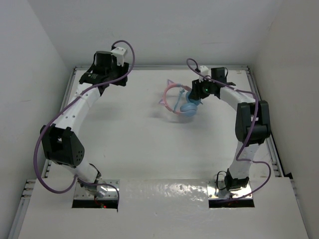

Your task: Wrap the headphones

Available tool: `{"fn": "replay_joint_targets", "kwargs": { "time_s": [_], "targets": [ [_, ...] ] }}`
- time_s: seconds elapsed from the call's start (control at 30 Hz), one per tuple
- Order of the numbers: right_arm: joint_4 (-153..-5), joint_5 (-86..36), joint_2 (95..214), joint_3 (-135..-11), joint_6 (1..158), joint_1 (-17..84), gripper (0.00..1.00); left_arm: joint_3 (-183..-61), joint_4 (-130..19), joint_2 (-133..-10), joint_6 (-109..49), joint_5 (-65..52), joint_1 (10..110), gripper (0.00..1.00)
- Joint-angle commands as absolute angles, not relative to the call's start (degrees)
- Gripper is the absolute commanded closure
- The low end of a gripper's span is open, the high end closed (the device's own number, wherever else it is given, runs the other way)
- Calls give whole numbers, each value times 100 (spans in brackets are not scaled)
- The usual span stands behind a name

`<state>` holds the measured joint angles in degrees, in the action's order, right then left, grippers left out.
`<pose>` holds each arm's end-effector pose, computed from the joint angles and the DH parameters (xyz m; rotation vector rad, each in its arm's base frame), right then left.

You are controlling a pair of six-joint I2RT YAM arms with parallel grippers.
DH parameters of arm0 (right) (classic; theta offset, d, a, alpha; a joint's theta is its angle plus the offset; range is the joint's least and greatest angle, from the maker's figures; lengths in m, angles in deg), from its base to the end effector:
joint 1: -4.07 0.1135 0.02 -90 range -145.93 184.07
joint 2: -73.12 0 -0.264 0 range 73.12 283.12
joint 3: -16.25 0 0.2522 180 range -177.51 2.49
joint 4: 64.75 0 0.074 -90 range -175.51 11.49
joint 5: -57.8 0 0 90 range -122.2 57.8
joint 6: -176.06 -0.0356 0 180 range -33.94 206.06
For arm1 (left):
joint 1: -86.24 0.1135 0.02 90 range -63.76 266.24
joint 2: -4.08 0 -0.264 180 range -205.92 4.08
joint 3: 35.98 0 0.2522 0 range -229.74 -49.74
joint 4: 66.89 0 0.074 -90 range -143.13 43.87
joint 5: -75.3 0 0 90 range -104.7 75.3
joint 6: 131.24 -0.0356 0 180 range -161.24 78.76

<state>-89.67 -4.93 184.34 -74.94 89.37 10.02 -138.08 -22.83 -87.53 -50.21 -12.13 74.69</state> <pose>0.4233 0.0605 0.1986 -0.4174 2.2800 0.5813 0.3589 -0.0750 0.3627 0.4097 2.1177 -0.0744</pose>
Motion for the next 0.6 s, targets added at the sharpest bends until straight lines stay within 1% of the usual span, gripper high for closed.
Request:
{"fn": "replay_joint_targets", "kwargs": {
  "time_s": [0.0, 0.17, 0.43, 0.47, 0.57],
  "targets": [
    [-8448, -267, 18474, -7582, 8781, 820, 100, -13869, -2325, -8723, -5064, -1189, 7543, 51],
    [-8580, -381, 18773, -7845, 8975, 750, 100, -13833, -2351, -8732, -5038, -1127, 7543, 51],
    [-8150, -478, 19063, -8048, 8650, 433, 100, -13816, -2307, -8715, -5082, -1144, 7543, 51],
    [-8132, -521, 19081, -8074, 8650, 268, 100, -13816, -2299, -8706, -5082, -1144, 7543, 51],
    [-8158, -539, 19212, -8197, 8650, 187, 100, -13816, -2299, -8723, -5073, -1127, 7543, 51]
  ]
}}
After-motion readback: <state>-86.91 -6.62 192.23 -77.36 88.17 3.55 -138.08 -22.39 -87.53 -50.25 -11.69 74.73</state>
